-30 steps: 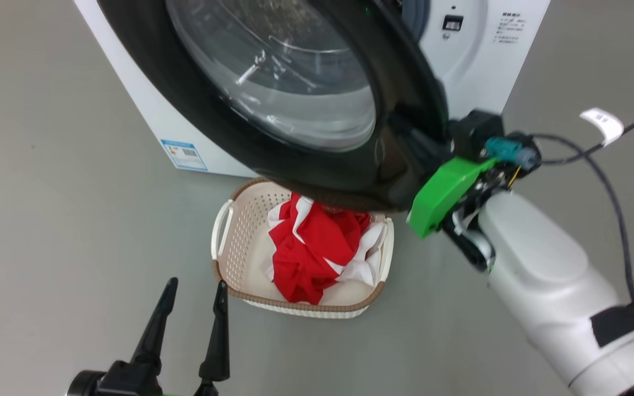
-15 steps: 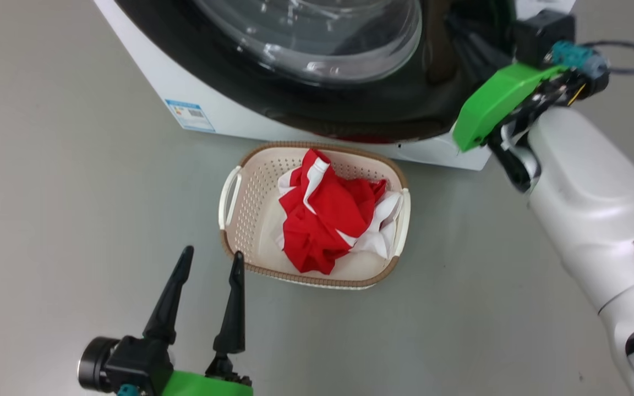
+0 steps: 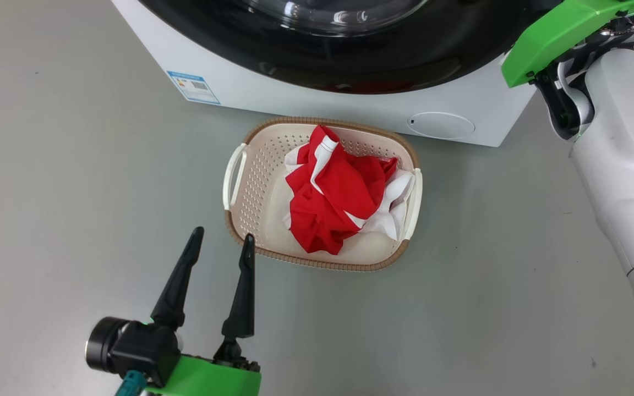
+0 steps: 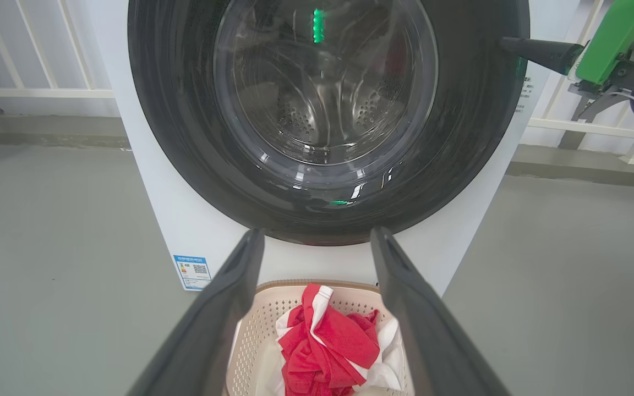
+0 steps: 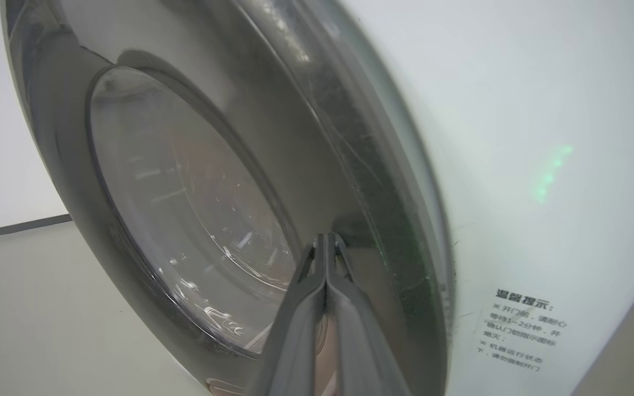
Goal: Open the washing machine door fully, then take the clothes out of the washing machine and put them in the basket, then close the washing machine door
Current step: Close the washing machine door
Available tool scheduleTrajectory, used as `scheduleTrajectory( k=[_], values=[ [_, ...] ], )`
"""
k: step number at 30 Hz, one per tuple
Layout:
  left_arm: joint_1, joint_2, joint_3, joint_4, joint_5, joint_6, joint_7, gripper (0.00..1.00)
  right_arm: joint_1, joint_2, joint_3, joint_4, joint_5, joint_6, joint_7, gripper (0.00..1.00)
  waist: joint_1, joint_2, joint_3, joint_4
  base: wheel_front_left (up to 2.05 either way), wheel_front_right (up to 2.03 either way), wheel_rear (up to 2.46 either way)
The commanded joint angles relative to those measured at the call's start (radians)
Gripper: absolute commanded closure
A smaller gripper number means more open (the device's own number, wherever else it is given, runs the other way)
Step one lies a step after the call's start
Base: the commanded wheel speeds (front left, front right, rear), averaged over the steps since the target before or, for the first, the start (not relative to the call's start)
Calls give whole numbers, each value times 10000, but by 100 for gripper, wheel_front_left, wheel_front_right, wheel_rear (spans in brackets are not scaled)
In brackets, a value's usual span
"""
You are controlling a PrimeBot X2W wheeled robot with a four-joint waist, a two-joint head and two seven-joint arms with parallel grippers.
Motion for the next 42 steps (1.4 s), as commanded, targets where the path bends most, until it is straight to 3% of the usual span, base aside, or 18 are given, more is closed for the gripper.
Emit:
scheduleTrajectory(
  k=[1, 10, 22, 23, 24, 26, 27, 28, 42],
  values=[
    [-238, 86, 377, -184, 105, -82, -119, 0, -231, 152, -128, -290, -229, -17, -63, 100, 0, -1, 4, -10, 0, 0, 0],
    [-232, 11, 502, -60, 130, -220, -120, 0, 183, 416, -228, -588, -713, -17, -64, 100, 0, -1, -111, -92, 0, 0, 0],
    [-7, 0, 789, 291, 270, -371, -120, 0, 2152, 752, 384, -1944, -597, -17, -64, 100, 0, -1, -858, -696, 0, 0, 0],
    [22, 13, 818, 325, 279, -381, -120, 0, 2357, 765, 367, -2115, -573, -17, -64, 87, 0, -1, -936, -759, 0, 0, 0],
    [22, 13, 818, 325, 279, -381, -120, 0, 2357, 765, 367, -2115, -573, -17, -64, 87, 0, -1, -936, -759, 0, 0, 0],
    [84, 56, 873, 399, 304, -384, -120, 0, 2777, 789, 336, -2423, -566, -17, -64, 42, 0, -1, -1094, -896, 0, 0, 0],
    [111, 84, 892, 435, 317, -387, -120, 0, 2987, 799, 268, -2578, -566, -17, -64, 10, 0, -1, -1172, -962, 0, 0, 0],
    [136, 113, 910, 463, 329, -385, -120, 0, 3195, 808, 223, -2728, -601, -17, -64, 0, 0, -1, -1245, -1028, 0, 0, 0],
    [542, 410, 1031, 626, 221, -301, 62, 0, 6388, 944, -540, -4733, -1025, -17, -64, 0, 0, -1, -2199, -1827, 0, 0, 0]
  ],
)
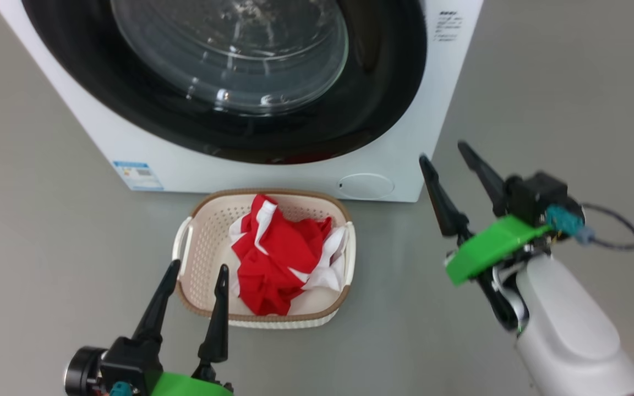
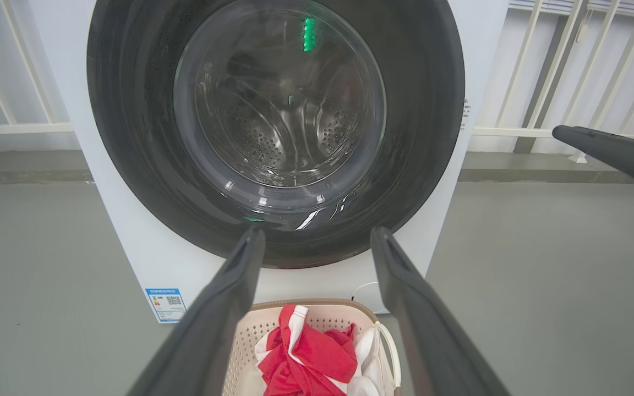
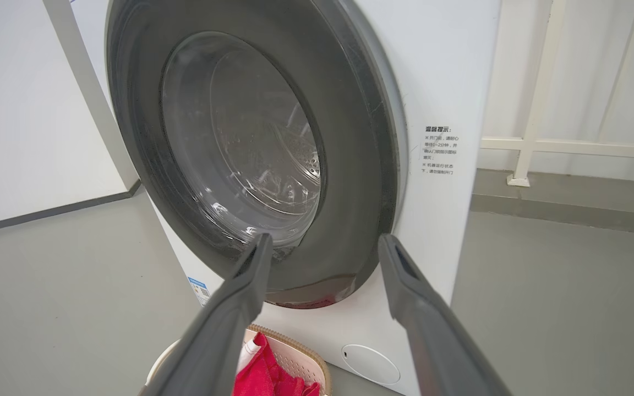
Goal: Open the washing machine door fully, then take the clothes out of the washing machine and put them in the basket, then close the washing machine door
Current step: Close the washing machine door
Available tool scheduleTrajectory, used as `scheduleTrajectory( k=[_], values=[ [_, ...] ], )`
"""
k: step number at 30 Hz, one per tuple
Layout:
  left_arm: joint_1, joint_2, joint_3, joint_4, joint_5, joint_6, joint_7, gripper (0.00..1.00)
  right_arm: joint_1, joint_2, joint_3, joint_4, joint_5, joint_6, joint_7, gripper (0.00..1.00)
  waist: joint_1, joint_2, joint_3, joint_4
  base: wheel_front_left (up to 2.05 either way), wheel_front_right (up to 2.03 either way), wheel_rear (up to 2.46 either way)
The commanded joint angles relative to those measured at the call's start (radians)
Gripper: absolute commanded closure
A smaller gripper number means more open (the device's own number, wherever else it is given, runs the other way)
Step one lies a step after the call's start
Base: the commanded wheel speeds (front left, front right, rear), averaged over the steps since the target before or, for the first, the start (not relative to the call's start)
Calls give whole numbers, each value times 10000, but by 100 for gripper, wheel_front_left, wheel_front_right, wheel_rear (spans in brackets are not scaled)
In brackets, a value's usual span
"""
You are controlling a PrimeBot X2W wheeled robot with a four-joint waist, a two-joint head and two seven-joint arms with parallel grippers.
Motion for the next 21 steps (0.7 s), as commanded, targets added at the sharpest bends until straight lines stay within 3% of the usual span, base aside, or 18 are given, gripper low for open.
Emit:
scheduleTrajectory(
  k=[1, 21],
  values=[
    [5, 168, 356, -208, -36, 23, -1, 0, 206, 142, 91, -378, -75, -11, -64, 0, 0, 0, -286, -278, 0, 0, 0],
    [1395, 342, 465, -400, -360, 393, 370, 0, 4533, 163, -780, -2966, -759, -11, 190, 0, 0, 0, -1497, -1124, 0, 0, 0]
  ],
)
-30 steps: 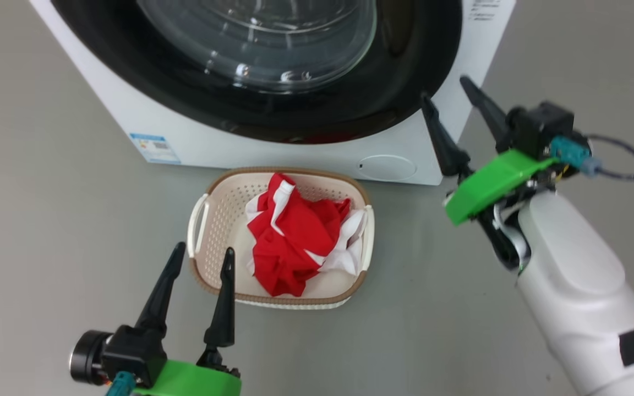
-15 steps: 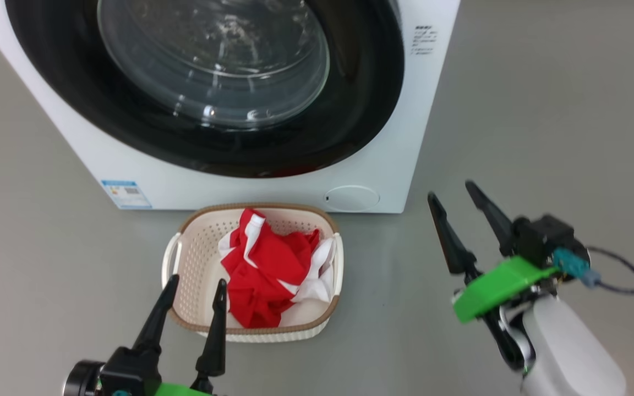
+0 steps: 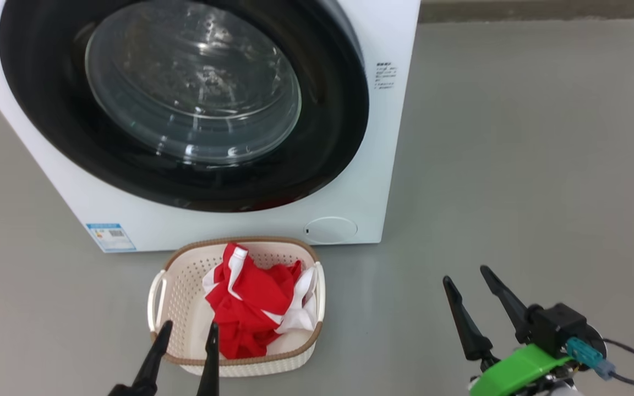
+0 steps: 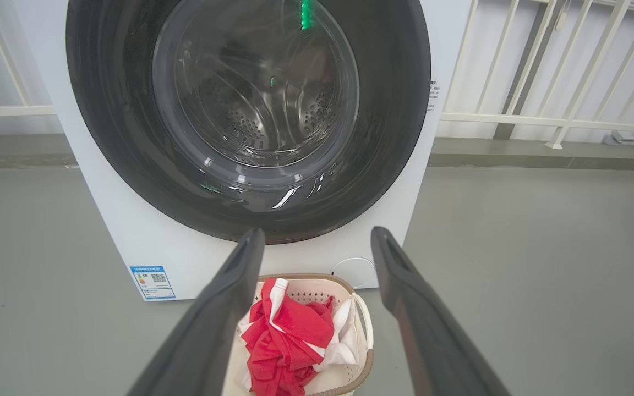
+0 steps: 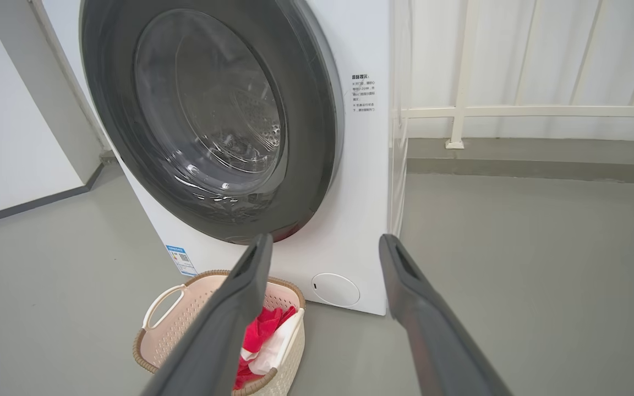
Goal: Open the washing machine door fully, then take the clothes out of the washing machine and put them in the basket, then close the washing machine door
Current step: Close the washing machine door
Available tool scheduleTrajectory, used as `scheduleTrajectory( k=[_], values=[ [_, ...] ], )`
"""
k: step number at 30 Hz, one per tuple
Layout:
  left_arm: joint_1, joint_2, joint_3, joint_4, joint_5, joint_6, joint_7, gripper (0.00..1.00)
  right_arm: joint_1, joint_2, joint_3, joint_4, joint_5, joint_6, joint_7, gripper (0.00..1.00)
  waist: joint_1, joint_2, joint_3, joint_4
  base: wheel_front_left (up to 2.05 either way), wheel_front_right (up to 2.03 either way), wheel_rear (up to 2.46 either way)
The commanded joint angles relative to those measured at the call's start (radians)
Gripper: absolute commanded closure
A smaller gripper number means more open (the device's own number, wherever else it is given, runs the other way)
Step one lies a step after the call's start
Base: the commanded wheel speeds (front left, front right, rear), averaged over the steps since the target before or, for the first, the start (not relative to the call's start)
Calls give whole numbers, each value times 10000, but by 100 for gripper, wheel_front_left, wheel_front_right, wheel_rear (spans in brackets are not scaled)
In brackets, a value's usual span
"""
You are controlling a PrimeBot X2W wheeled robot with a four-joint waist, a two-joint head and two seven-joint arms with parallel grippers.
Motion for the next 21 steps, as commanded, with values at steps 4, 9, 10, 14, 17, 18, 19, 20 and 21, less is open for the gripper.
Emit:
scheduleTrajectory(
  k=[4, 9, 10, 14, 17, 18, 19, 20, 21],
  values=[
    [222, 109, 349, -431, -135, 172, 86, 0, 619, 25, -101, -944, -37, -11, 232, 0, 0, 0, -390, -221, 0, 0, 0],
    [422, 137, 353, -585, -160, 261, 177, 0, 1092, 25, -332, -1453, -33, -11, 410, 0, 0, 0, -485, -289, 0, 0, 0],
    [472, 144, 350, -620, -164, 281, 197, 0, 1185, 25, -385, -1562, -38, -11, 452, 0, 0, 0, -505, -302, 0, 0, 0],
    [668, 154, 316, -628, -186, 309, 141, 0, 1469, 25, -577, -1897, -73, -11, 619, 0, 0, 0, -584, -333, 0, 0, 0],
    [775, 151, 272, -591, -228, 315, 111, 0, 1717, 25, -750, -2142, -99, -11, 739, 0, 0, 0, -657, -336, 0, 0, 0],
    [794, 152, 264, -586, -238, 318, 107, 0, 1770, 25, -772, -2196, -107, -11, 770, 0, 0, 0, -669, -340, 0, 0, 0],
    [811, 154, 257, -582, -249, 320, 103, 0, 1818, 25, -788, -2248, -111, -11, 799, 0, 0, 0, -682, -345, 0, 0, 0],
    [825, 157, 252, -581, -259, 322, 101, 0, 1863, 25, -803, -2297, -119, -11, 826, 0, 0, 0, -693, -351, 0, 0, 0],
    [836, 162, 245, -580, -267, 325, 99, 0, 1903, 26, -819, -2339, -126, -11, 852, 0, 0, 0, -707, -358, 0, 0, 0]
  ],
)
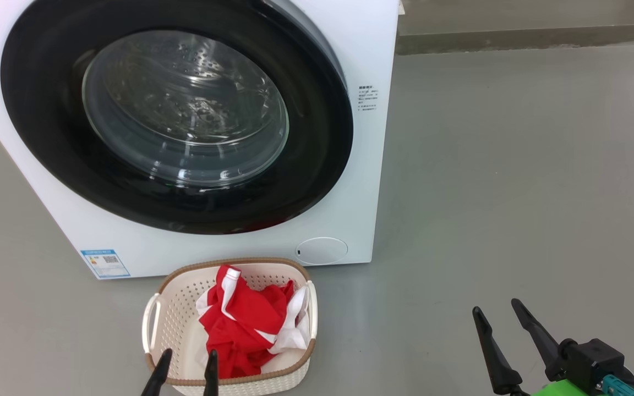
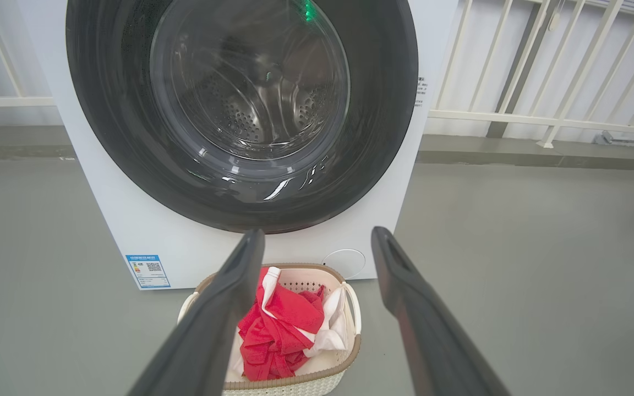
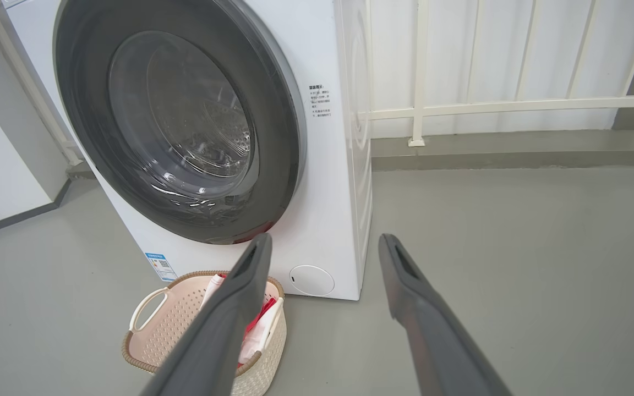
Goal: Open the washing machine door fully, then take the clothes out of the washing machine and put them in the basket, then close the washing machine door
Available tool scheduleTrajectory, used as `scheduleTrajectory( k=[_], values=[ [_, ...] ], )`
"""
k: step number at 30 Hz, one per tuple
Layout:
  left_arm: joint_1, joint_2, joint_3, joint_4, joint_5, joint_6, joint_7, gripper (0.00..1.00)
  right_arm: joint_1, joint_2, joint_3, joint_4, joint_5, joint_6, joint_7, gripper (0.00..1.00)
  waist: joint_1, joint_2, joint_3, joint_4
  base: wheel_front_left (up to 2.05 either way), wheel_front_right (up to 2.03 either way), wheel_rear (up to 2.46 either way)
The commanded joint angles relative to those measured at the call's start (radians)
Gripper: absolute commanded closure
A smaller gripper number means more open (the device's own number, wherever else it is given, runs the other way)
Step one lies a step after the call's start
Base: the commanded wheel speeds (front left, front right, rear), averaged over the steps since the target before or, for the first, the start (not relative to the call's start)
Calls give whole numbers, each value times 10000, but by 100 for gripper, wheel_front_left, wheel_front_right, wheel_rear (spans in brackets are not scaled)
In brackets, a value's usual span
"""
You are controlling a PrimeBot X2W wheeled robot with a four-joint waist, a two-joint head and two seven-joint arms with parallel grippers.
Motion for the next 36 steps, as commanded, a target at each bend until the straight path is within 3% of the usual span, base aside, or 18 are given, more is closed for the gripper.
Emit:
scheduleTrajectory(
  k=[1, 36],
  values=[
    [-114, 93, 284, -233, -43, 86, -72, 0, -144, -57, 164, -344, -113, -11, 7, 0, 0, 0, -21, -11, 0, 0, 0],
    [-158, 198, 69, -119, -178, 297, -84, 0, -31, -57, 196, -465, -32, -11, 163, 0, 0, 0, -210, -72, 0, 0, 0]
  ],
)
